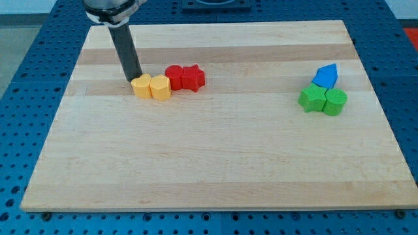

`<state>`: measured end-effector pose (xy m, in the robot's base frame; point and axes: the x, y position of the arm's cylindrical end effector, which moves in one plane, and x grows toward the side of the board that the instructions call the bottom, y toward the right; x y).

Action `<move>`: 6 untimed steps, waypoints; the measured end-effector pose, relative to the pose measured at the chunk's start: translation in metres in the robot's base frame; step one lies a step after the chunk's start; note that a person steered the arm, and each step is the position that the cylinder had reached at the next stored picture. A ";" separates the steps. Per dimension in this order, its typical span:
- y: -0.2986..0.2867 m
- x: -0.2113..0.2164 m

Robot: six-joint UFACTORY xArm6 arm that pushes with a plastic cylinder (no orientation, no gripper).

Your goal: Separate the yellow blocks

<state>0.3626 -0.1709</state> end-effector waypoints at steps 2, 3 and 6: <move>0.000 0.031; 0.001 0.038; 0.066 0.039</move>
